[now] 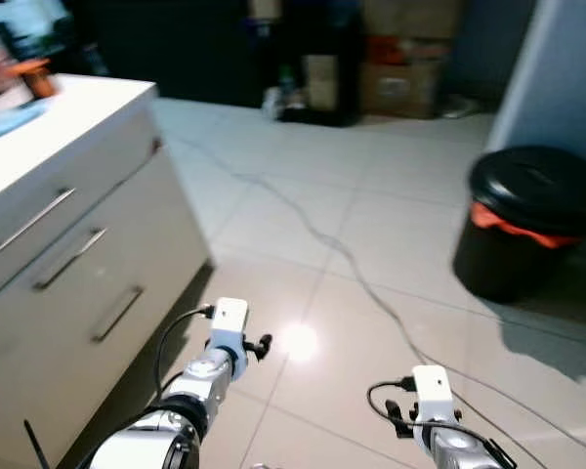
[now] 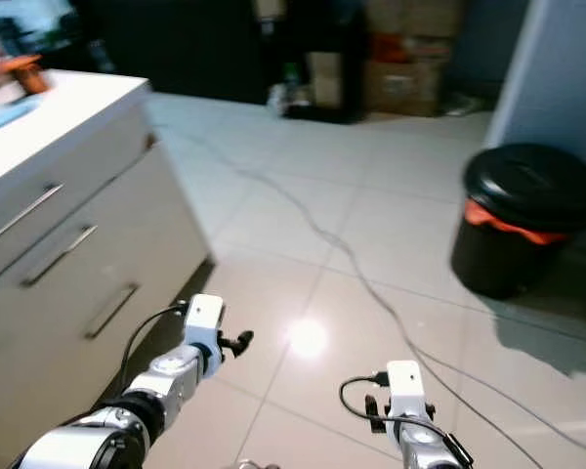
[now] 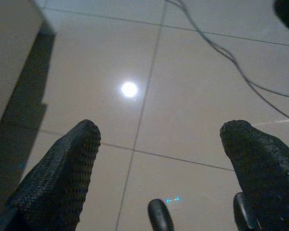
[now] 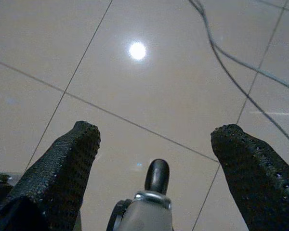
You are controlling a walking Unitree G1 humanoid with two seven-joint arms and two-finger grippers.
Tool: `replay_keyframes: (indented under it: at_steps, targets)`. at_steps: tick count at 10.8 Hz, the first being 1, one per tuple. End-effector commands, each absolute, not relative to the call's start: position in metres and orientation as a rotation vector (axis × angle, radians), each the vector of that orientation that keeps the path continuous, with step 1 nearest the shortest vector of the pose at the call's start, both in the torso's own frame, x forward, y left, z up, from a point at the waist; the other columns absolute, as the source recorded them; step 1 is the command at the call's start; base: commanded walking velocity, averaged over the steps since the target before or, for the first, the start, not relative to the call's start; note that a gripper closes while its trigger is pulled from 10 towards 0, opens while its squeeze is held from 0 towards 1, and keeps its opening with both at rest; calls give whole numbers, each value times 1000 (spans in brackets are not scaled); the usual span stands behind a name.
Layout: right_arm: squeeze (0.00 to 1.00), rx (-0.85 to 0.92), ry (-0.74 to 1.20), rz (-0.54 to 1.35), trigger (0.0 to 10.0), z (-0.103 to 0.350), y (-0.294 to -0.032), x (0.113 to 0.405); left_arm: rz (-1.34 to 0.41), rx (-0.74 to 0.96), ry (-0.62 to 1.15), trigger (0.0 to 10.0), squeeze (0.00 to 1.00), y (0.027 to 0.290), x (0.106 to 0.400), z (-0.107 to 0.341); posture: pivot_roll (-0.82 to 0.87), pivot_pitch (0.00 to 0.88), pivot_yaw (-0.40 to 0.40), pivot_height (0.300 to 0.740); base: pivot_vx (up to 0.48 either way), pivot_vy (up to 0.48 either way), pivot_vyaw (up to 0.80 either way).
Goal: Kitchen organization
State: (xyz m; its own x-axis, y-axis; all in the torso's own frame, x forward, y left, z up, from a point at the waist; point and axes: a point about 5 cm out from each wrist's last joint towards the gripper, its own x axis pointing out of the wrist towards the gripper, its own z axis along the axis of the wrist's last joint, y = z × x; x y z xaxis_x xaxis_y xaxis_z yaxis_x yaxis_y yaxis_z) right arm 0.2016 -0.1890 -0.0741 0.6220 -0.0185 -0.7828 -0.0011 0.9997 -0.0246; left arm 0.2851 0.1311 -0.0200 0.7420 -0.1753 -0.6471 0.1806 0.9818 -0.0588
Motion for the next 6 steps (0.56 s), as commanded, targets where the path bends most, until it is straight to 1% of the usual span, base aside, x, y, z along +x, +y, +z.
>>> replay_keyframes:
  at_steps: [1,3,6]
  targets:
    - [0,-4,909,-9,10000,-75,-185,202,-168,31,715,10000,0,141,287,-18,-90,0,148,740,0,0,800]
    - [0,-45,914,14,10000,-75,-184,202,-179,49,722,10000,0,139,286,-19,-82,0,140,740,0,0,800]
    - [0,-49,905,17,10000,-74,-179,204,-185,53,718,10000,0,138,289,-17,-88,0,147,740,0,0,800]
